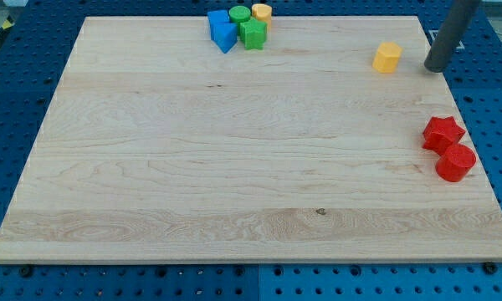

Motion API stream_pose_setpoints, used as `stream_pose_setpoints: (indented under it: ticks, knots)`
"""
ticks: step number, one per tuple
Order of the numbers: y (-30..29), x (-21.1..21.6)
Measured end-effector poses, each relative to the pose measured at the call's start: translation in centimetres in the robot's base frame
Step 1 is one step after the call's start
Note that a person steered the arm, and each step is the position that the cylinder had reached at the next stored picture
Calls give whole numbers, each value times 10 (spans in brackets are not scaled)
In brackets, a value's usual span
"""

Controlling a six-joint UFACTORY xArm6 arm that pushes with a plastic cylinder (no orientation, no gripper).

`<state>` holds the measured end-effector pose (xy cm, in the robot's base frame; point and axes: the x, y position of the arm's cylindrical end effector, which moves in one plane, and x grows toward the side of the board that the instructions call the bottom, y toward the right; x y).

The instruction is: Push the yellow hexagon into the green star

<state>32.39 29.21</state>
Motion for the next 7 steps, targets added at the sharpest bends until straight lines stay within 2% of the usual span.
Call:
stream_pose_setpoints:
  ticks: [1, 5, 7]
  knots:
    - [-4, 0]
    - [-139, 0]
    - [-77, 12]
